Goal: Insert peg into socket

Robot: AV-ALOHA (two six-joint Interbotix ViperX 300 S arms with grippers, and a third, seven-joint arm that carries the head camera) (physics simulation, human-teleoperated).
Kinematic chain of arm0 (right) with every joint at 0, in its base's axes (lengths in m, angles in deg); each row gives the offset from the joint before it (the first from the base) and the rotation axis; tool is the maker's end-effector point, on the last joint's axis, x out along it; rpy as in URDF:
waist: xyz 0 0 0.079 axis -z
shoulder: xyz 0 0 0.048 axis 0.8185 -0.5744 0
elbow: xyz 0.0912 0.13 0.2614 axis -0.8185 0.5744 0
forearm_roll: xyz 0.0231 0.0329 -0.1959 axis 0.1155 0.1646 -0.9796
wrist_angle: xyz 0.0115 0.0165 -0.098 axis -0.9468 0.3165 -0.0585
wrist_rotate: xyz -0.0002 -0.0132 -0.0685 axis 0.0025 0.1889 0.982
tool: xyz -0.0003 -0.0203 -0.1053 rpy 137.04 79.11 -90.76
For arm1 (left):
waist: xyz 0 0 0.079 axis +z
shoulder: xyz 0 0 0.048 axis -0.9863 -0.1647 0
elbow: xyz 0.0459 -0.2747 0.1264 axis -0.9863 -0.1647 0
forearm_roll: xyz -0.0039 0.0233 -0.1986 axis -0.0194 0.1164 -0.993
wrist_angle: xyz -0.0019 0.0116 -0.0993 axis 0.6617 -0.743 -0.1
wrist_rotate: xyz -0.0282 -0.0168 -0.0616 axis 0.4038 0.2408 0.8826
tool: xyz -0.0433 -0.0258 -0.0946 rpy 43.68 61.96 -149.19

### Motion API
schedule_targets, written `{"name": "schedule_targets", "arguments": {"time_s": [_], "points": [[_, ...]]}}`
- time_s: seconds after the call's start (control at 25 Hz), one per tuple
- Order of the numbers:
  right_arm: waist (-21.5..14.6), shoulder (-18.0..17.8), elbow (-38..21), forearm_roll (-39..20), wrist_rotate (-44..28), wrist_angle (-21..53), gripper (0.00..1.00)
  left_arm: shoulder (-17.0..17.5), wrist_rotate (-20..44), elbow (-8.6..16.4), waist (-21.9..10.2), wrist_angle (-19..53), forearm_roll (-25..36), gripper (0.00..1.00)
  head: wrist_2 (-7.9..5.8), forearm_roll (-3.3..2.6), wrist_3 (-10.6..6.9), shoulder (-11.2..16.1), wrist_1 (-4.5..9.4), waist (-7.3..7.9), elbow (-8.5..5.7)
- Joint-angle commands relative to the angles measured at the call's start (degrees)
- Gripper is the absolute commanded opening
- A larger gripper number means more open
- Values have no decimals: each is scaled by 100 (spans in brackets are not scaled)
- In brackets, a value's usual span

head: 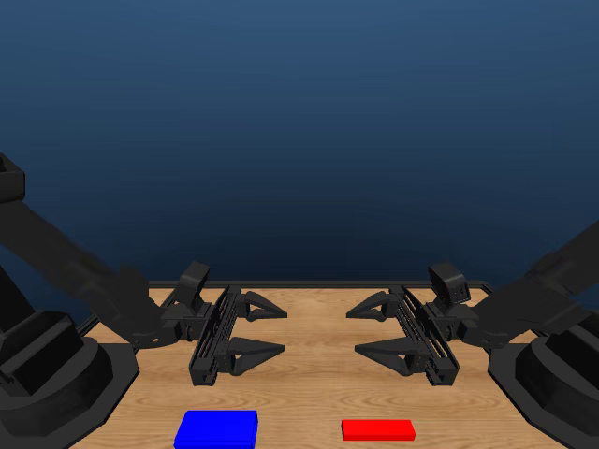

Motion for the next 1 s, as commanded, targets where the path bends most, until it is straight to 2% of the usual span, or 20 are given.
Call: {"name": "schedule_targets", "arguments": {"time_s": [0.04, 0.2, 0.28, 0.36, 0.48, 0.52, 0.6, 0.72, 0.84, 0.88, 0.92, 1.0], "points": [[-322, 46, -244, 439, -132, 454, 100, 96, 228, 2, -357, -791, -304, 100, 217, 45, 26, 38, 1097, 2, -349], [-340, -19, -54, 660, -265, 412, 100, -243, 559, -116, -284, -1272, -425, 100, 259, 36, 77, 97, 1194, -78, -383], [-365, -111, 61, 742, -401, 201, 100, -452, 695, -131, -326, -1502, -486, 100, 260, 26, 109, 164, 1288, -121, -385], [-463, -249, 87, 808, -476, 94, 100, -601, 771, -128, -408, -1639, -559, 100, 251, 20, 155, 238, 1420, -144, -389], [-646, -475, 22, 889, -528, 94, 100, -697, 853, -183, -595, -1670, -699, 100, 250, 19, 200, 342, 1462, -158, -405], [-718, -533, -24, 911, -561, 73, 100, -713, 869, -223, -695, -1509, -810, 100, 250, 19, 219, 386, 1466, -164, -410], [-801, -630, -108, 937, -581, 162, 100, -661, 775, -205, -835, -663, -1065, 100, 259, 20, 247, 456, 1483, -174, -411], [-939, -775, -230, 904, -604, 242, 100, -654, 979, -237, -1091, 10, -1266, 100, 311, 32, 307, 569, 1531, -186, -408], [-1037, -967, -433, 928, -603, 190, 100, -465, 784, -224, -1162, 957, -1634, 100, 449, 75, 333, 692, 1561, -149, -444], [-1064, -1024, -459, 934, -590, 249, 100, -468, 780, -287, -1154, 1277, -1735, 100, 478, 87, 351, 733, 1565, -134, -458], [-1080, -1016, -511, 939, -577, 268, 100, -290, 706, -173, -1180, 1658, -1739, 100, 494, 93, 358, 755, 1571, -127, -466], [-1144, -1034, -540, 956, -561, 260, 100, -341, 704, -255, -1159, 2117, -1865, 100, 549, 113, 357, 823, 1593, -103, -483]]}}
